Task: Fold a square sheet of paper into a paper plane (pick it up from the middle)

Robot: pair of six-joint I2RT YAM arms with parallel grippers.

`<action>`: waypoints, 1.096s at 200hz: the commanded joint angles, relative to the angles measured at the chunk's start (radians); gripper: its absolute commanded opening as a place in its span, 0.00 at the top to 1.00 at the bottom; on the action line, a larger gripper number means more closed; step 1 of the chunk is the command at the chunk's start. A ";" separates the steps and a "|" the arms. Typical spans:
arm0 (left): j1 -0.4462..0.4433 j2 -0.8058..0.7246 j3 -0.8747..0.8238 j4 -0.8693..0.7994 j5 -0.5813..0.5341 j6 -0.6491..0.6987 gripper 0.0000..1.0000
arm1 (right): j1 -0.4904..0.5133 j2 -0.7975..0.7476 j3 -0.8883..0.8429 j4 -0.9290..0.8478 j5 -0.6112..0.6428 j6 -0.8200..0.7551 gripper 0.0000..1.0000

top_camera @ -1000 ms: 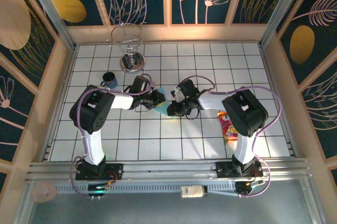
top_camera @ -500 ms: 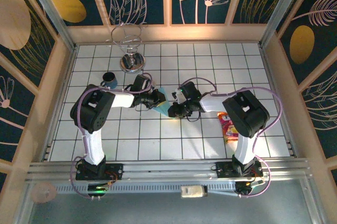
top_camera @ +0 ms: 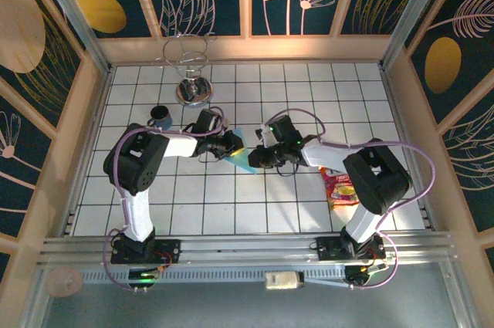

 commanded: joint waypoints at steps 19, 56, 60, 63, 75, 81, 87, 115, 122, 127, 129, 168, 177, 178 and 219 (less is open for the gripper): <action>0.002 0.040 -0.011 -0.074 -0.056 0.025 0.85 | -0.009 0.104 0.087 0.044 0.060 0.029 0.93; 0.001 0.038 -0.004 -0.075 -0.052 0.022 0.85 | -0.010 0.152 0.109 0.011 0.075 0.014 0.95; 0.001 0.038 -0.005 -0.076 -0.052 0.022 0.85 | -0.009 0.156 0.107 0.009 0.075 0.012 0.95; 0.001 0.037 -0.004 -0.076 -0.053 0.023 0.85 | -0.008 0.159 0.106 0.006 0.075 0.010 0.95; 0.001 0.038 -0.002 -0.082 -0.060 0.022 0.85 | -0.009 0.168 0.102 -0.006 0.075 0.003 0.95; 0.001 0.040 -0.001 -0.089 -0.067 0.019 0.85 | -0.008 0.174 0.099 -0.014 0.076 0.000 0.95; 0.001 0.042 0.000 -0.097 -0.079 0.017 0.85 | -0.009 0.179 0.098 -0.023 0.075 -0.005 0.95; 0.001 0.061 0.007 -0.149 -0.139 0.013 0.86 | -0.005 0.190 0.079 -0.075 0.049 -0.052 0.95; 0.001 0.067 0.007 -0.165 -0.152 0.014 0.86 | -0.004 0.185 0.073 -0.093 0.049 -0.068 0.95; 0.001 0.070 0.008 -0.174 -0.165 0.014 0.86 | -0.004 0.179 0.068 -0.106 0.050 -0.078 0.95; 0.001 0.071 0.007 -0.179 -0.169 0.015 0.86 | -0.004 0.177 0.066 -0.111 0.051 -0.082 0.95; 0.002 0.085 0.007 -0.211 -0.220 0.008 0.86 | -0.004 0.118 0.021 -0.184 0.040 -0.147 0.95; 0.002 0.087 0.007 -0.212 -0.220 0.006 0.86 | -0.004 0.102 0.002 -0.190 0.028 -0.156 0.95; 0.003 0.087 0.007 -0.212 -0.220 0.006 0.86 | -0.004 0.100 0.001 -0.191 0.027 -0.156 0.95; 0.002 0.087 0.007 -0.213 -0.217 0.010 0.86 | -0.002 0.024 -0.083 -0.205 0.009 -0.164 0.95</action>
